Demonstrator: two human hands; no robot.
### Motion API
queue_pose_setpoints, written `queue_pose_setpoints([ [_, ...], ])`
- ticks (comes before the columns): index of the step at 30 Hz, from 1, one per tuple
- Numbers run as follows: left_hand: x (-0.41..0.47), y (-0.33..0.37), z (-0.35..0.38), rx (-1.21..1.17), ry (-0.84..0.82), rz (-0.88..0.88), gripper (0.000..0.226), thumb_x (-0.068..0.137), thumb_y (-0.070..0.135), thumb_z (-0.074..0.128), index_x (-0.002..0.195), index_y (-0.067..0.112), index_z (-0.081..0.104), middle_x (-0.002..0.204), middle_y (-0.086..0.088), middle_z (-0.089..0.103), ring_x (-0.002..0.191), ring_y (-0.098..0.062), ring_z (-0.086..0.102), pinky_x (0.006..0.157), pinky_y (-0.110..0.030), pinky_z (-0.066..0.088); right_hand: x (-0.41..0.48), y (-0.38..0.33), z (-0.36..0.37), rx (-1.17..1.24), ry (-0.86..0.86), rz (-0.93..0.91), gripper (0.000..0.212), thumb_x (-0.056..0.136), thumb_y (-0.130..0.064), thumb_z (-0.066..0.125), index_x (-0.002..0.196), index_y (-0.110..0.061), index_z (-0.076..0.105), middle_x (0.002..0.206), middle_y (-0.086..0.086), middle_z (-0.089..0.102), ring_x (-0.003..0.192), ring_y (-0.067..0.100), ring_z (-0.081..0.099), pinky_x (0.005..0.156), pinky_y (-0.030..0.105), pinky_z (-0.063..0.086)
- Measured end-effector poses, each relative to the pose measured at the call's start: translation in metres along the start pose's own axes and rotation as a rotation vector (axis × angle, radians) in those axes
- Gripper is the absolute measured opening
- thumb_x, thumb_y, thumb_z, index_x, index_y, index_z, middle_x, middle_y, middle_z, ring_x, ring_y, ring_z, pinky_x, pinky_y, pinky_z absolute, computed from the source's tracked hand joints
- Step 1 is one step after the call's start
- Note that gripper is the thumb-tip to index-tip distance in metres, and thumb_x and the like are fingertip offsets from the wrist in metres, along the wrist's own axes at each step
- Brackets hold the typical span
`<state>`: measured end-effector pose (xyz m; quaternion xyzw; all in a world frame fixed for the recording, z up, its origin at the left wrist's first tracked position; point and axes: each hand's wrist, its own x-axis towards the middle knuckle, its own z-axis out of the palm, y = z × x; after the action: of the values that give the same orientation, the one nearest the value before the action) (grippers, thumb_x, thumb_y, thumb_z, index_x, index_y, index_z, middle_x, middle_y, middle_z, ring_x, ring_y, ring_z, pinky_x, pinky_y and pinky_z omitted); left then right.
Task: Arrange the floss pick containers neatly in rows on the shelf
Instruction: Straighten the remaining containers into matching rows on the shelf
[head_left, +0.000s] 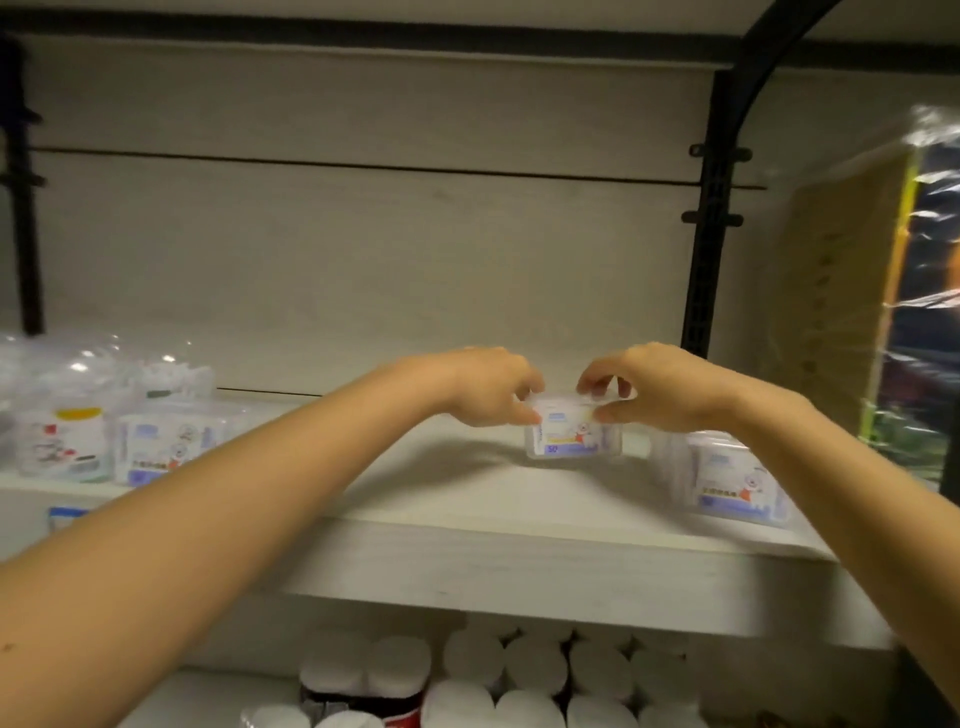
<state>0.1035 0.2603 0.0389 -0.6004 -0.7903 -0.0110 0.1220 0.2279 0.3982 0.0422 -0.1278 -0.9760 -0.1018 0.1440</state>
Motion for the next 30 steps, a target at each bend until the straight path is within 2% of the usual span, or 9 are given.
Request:
queue_pose_setpoints([
  [3,-0.026,-0.018,-0.018,0.014,0.136,0.028,0.036,0.093,0.034,0.051,0.123,0.015,0.055,0.122,0.000,0.061,0.111,-0.021,0.055,0.087,-0.028,0.041,-0.004,-0.024,-0.018,0.108,0.116,-0.073,0.036,0.087,-0.028,0.061,0.121,-0.020,0.056,0.115,-0.005,0.060,0.090,0.016,0.056,0.080,0.028,0.046],
  [6,-0.064,-0.046,-0.045,0.008,0.234,0.024,0.033,0.091,0.033,0.055,0.117,0.013,0.060,0.112,-0.002,0.064,0.099,-0.018,0.057,0.080,-0.025,0.041,0.002,-0.061,-0.033,0.205,0.266,-0.127,0.036,0.086,-0.029,0.061,0.121,-0.019,0.056,0.110,-0.008,0.057,0.089,0.015,0.057,0.071,0.019,0.045],
  [9,-0.103,-0.080,-0.067,-0.012,0.274,0.027,0.032,0.089,0.027,0.060,0.114,0.008,0.062,0.107,-0.005,0.067,0.098,-0.019,0.061,0.067,-0.007,0.037,0.016,-0.105,-0.040,0.350,0.352,-0.142,0.040,0.085,-0.031,0.061,0.123,-0.022,0.054,0.108,-0.013,0.055,0.091,0.013,0.058,0.074,0.019,0.046],
  [12,-0.134,-0.117,-0.075,0.030,0.240,-0.005,0.032,0.088,0.025,0.062,0.115,0.008,0.063,0.108,-0.006,0.067,0.099,-0.019,0.061,0.063,-0.001,0.035,0.035,-0.149,-0.037,0.409,0.379,-0.174,0.040,0.084,-0.032,0.060,0.123,-0.023,0.056,0.108,-0.011,0.058,0.091,0.011,0.059,0.077,0.022,0.049],
  [18,-0.169,-0.185,-0.067,0.112,0.115,-0.080,0.034,0.089,0.031,0.058,0.119,0.013,0.061,0.115,-0.002,0.063,0.107,-0.020,0.055,0.083,-0.023,0.039,0.081,-0.216,-0.016,0.461,0.436,-0.193,0.036,0.083,-0.027,0.065,0.117,-0.018,0.063,0.108,-0.004,0.066,0.093,0.009,0.060,0.075,0.016,0.048],
  [22,-0.167,-0.206,-0.058,0.147,0.015,-0.106,0.035,0.091,0.032,0.054,0.123,0.019,0.058,0.120,0.001,0.062,0.112,-0.019,0.054,0.094,-0.028,0.041,0.102,-0.233,-0.009,0.459,0.318,-0.169,0.033,0.082,-0.022,0.068,0.115,-0.016,0.065,0.109,0.000,0.068,0.086,0.010,0.064,0.069,0.004,0.042],
  [26,-0.160,-0.214,-0.052,0.146,-0.097,-0.108,0.036,0.093,0.033,0.050,0.127,0.023,0.055,0.124,0.005,0.061,0.118,-0.017,0.052,0.101,-0.030,0.037,0.112,-0.237,-0.003,0.478,0.198,-0.121,0.034,0.080,-0.020,0.071,0.113,-0.016,0.066,0.107,0.002,0.069,0.087,0.010,0.066,0.078,0.015,0.046],
  [28,-0.155,-0.213,-0.049,0.156,-0.115,-0.101,0.034,0.095,0.033,0.047,0.126,0.025,0.056,0.126,0.006,0.061,0.120,-0.016,0.051,0.106,-0.031,0.033,0.114,-0.238,0.000,0.520,0.136,-0.103,0.033,0.079,-0.017,0.072,0.111,-0.016,0.067,0.107,0.002,0.069,0.089,0.011,0.066,0.076,0.013,0.048],
  [30,-0.150,-0.211,-0.047,0.181,-0.133,-0.091,0.034,0.096,0.034,0.043,0.126,0.027,0.056,0.129,0.007,0.059,0.125,-0.013,0.047,0.116,-0.034,0.014,0.113,-0.238,0.002,0.631,0.070,-0.084,0.032,0.079,-0.011,0.071,0.110,-0.012,0.067,0.107,0.005,0.068,0.090,0.014,0.066,0.070,0.012,0.051],
])
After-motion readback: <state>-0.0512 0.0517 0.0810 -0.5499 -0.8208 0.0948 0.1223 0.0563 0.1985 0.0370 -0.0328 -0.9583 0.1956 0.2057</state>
